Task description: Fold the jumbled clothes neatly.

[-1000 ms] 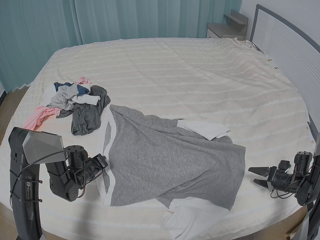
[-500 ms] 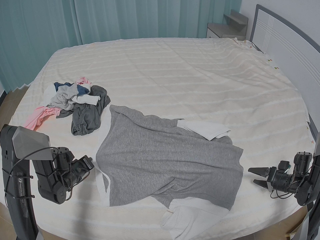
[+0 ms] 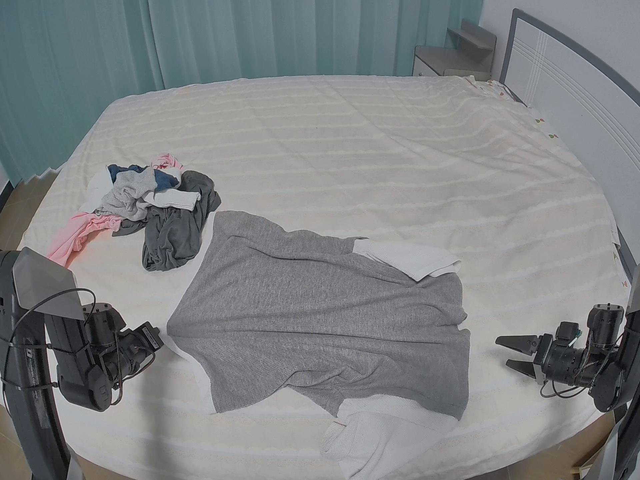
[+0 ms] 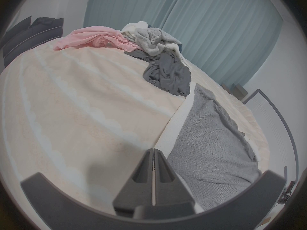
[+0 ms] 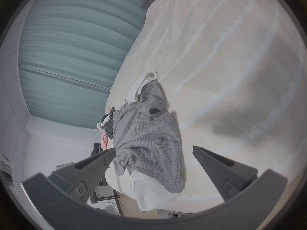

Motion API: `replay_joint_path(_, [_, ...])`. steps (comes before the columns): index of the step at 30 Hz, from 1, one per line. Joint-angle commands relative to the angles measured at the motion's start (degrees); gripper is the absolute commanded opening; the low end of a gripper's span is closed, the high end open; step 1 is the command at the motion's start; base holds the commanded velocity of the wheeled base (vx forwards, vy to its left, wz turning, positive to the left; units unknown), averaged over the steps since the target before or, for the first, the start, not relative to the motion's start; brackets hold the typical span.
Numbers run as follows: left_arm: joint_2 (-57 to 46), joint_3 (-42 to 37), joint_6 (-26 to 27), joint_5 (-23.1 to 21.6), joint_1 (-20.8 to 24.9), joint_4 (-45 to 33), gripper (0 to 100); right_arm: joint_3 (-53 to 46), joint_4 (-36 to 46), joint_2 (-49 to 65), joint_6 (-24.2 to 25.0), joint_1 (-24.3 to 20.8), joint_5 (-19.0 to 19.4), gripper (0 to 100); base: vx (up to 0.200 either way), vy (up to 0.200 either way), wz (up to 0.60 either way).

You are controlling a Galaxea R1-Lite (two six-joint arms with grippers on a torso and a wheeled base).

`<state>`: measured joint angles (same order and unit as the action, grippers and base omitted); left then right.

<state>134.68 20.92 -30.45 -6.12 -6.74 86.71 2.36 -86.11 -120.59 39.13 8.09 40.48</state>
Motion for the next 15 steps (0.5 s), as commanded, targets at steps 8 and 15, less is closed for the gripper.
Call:
replay_joint_path(8, [-0.1, -2.0, 4.6, -1.6, -4.3, 0.0, 0, 0.0, 0.0, 0.1, 0.0, 0.0, 0.0, 100, 0.000, 0.000, 0.00])
replay_joint_path(15, [-0.2, -3.9, 4.3, -1.8, -4.3, 3.3, 0, 0.0, 0.0, 0.1, 0.0, 0.0, 0.0, 100, 0.000, 0.000, 0.00])
